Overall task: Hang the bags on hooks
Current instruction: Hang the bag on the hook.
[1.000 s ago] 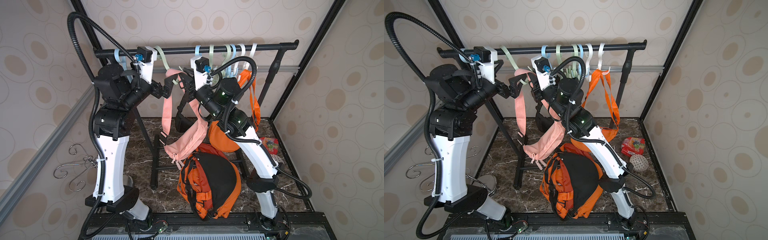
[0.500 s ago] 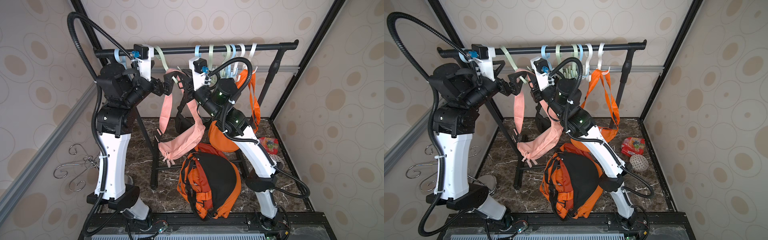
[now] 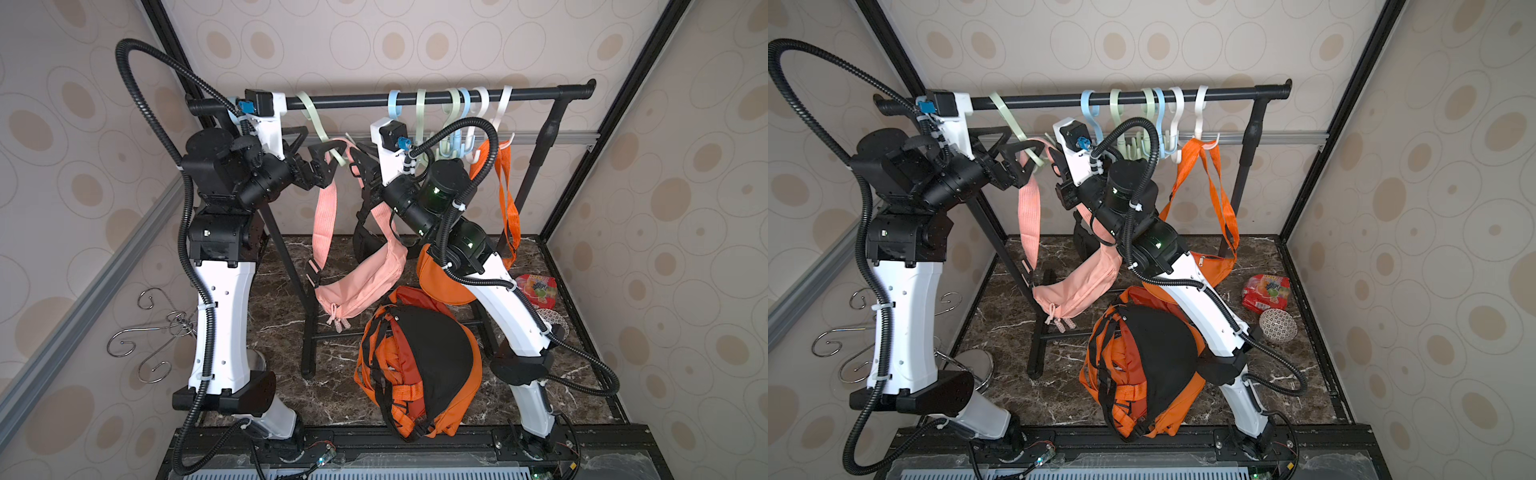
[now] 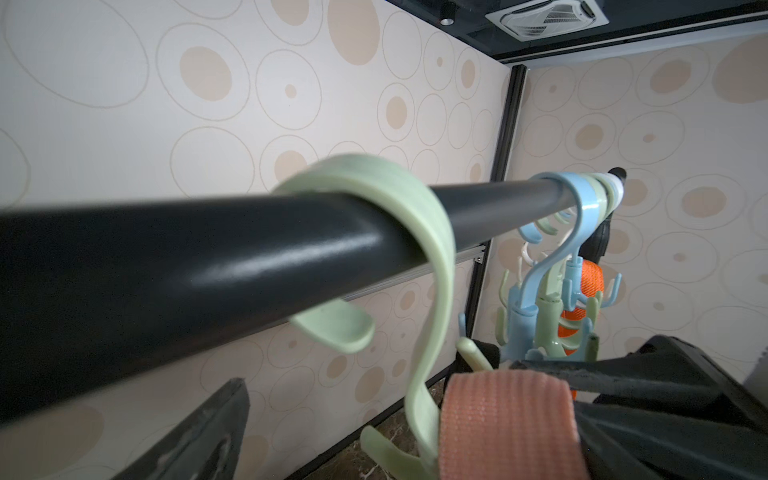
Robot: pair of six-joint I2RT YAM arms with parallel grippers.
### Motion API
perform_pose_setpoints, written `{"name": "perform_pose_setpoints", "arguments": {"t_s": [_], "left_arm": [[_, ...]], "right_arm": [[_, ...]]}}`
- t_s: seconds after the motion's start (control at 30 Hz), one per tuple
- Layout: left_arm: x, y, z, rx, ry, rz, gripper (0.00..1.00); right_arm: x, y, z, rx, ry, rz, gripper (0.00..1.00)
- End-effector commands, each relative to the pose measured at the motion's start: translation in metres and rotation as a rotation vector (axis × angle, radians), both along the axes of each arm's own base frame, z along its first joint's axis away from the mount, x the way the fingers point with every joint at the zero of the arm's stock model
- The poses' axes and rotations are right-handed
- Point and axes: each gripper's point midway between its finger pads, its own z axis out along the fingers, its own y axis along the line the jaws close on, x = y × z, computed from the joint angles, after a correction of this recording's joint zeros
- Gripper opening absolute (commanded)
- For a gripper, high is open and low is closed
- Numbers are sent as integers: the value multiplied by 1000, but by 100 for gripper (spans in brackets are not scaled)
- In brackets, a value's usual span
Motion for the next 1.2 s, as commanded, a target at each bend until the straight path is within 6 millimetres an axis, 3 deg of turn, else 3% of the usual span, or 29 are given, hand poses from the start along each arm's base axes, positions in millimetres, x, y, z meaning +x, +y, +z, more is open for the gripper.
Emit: {"name": "perform_pose_setpoints", "arguments": {"t_s": [0.0, 0.07, 0.13, 0.23, 0.33, 0.47, 0.63, 0.73, 0.93, 1.03, 1.17], "left_arm": [[-30, 17, 42, -141, -67, -40, 100], [-29, 16, 43, -150, -72, -56, 100], [-27, 16, 42, -150, -67, -57, 100], [-24, 16, 35, -140, -49, -50, 100], [-23, 16, 29, -128, -37, -48, 100], [-22, 16, 26, -119, -33, -41, 100], [-18, 18, 22, -109, -24, -30, 100], [-15, 19, 20, -101, -20, -20, 100], [-12, 20, 16, -94, -13, -17, 100], [-10, 19, 16, -97, -9, -19, 100], [-9, 19, 14, -102, -1, -26, 100]], "right_arm": [[26, 8, -48, -128, 92, -76, 16], [19, 14, -50, -152, 83, -54, 26], [12, 18, -51, -173, 74, -45, 42], [4, 18, -50, -193, 68, -45, 53], [-7, 18, -48, -206, 61, -31, 53], [-26, 19, -42, -223, 13, -25, 46], [-52, 2, -29, -209, -20, -43, 39], [-64, -15, -30, -206, -36, -69, 40], [-93, -39, -19, -214, -95, -77, 55], [-108, -37, -9, -230, -129, -53, 56], [-127, -16, 6, -237, -188, 54, 50]]}}
